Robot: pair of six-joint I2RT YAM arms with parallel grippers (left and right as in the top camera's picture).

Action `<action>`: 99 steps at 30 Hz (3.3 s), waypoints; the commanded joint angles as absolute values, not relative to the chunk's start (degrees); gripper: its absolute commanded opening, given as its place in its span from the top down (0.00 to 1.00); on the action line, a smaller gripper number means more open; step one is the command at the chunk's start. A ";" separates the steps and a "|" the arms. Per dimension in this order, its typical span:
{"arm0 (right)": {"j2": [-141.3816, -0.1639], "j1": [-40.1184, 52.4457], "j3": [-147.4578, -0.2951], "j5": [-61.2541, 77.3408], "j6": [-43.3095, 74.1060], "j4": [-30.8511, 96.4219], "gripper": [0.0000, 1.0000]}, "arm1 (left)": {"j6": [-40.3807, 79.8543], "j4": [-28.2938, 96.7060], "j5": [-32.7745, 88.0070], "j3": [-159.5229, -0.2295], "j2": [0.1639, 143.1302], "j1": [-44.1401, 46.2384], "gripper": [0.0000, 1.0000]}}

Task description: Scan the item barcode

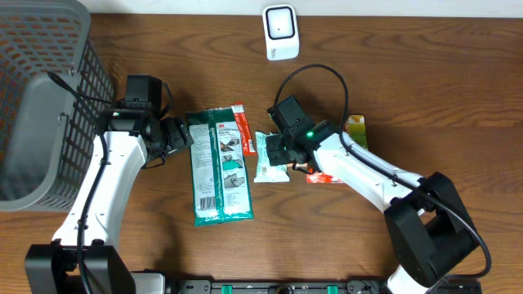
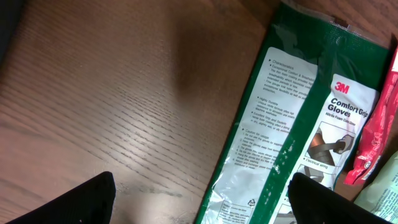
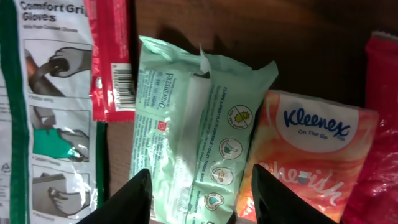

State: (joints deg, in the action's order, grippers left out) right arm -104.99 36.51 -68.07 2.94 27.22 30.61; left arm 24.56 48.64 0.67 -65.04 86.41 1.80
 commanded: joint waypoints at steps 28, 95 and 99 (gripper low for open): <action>-108.31 36.58 -67.83 9.98 30.20 24.64 0.54 | 24.03 48.82 -0.08 -65.49 86.37 1.67 0.10; -109.84 38.46 -63.20 0.49 38.76 25.45 0.63 | 24.03 48.82 -0.08 -65.49 86.37 1.67 0.10; -109.34 38.28 -63.29 0.47 38.57 25.26 0.66 | 24.03 48.82 -0.08 -65.49 86.37 1.67 0.10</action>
State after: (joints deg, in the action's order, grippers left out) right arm -108.84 37.50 -64.86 1.06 37.91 24.75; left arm 24.56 48.64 0.67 -65.04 86.41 1.80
